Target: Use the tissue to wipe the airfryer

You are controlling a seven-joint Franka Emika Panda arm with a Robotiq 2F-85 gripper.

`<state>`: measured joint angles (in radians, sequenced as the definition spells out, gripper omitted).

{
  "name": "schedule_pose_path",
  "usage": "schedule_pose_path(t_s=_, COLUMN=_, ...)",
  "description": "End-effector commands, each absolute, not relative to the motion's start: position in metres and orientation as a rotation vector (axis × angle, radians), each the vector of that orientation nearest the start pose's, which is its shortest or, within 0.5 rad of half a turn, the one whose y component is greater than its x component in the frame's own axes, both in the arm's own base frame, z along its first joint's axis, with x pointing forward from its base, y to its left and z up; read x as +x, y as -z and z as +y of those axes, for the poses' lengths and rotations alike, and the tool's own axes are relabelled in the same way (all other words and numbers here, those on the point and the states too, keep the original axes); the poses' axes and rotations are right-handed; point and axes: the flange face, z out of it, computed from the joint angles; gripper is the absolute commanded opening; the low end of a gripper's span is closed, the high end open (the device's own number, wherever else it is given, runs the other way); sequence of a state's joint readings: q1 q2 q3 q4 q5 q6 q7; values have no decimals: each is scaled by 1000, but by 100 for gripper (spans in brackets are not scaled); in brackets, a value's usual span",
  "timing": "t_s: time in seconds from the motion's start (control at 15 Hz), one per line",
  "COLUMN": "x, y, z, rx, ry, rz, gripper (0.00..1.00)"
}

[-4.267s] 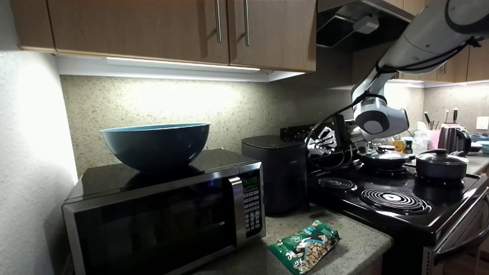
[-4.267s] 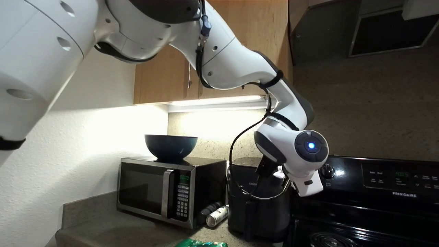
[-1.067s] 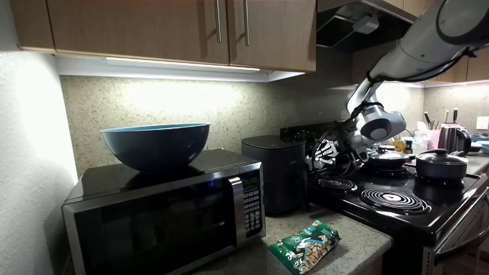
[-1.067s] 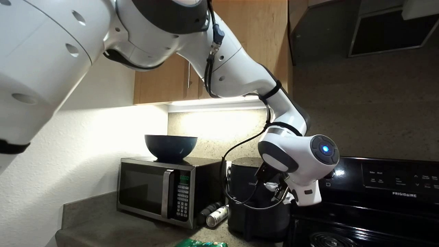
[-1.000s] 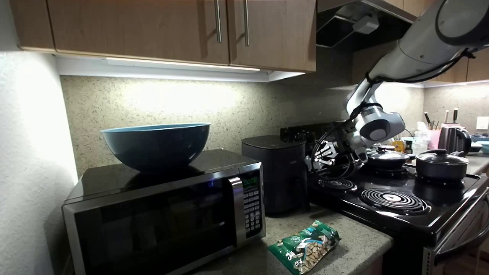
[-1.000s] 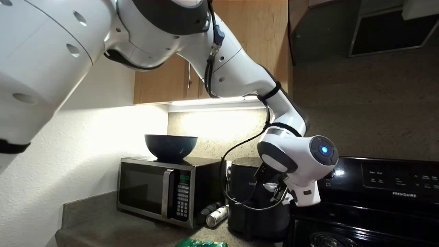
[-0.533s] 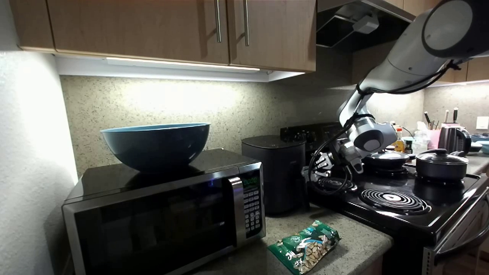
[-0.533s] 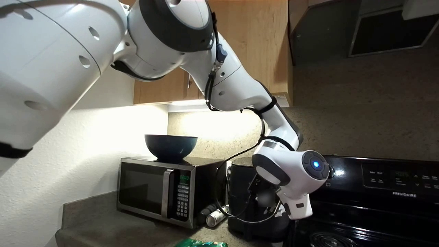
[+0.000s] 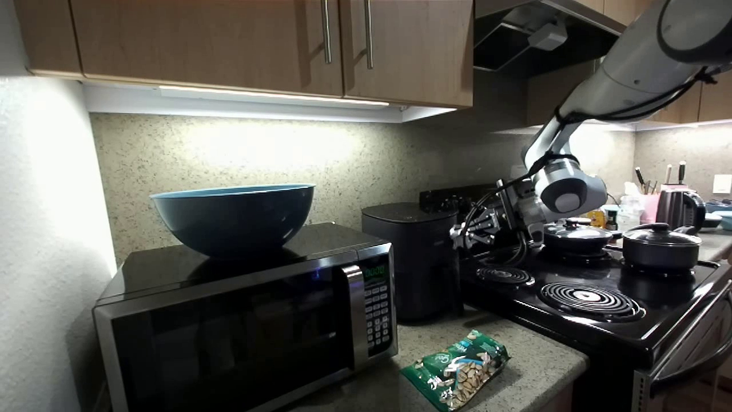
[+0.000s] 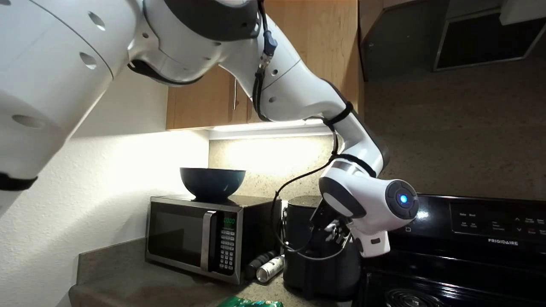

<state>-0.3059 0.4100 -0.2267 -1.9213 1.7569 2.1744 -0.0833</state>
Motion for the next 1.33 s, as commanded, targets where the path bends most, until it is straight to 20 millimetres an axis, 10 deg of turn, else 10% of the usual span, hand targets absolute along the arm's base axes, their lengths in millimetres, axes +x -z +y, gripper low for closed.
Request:
schedule_pose_path(t_s=0.0, x=552, y=-357, z=-278, rx=-1170, ry=369, rz=1290, gripper=2)
schedule_pose_path(t_s=0.53, x=551, y=-393, z=-284, rx=-1105, ry=373, rz=1182, gripper=2)
schedule_pose_path(t_s=1.27, x=545, y=-355, z=-294, rx=-1263, ry=400, rz=1364, gripper=3)
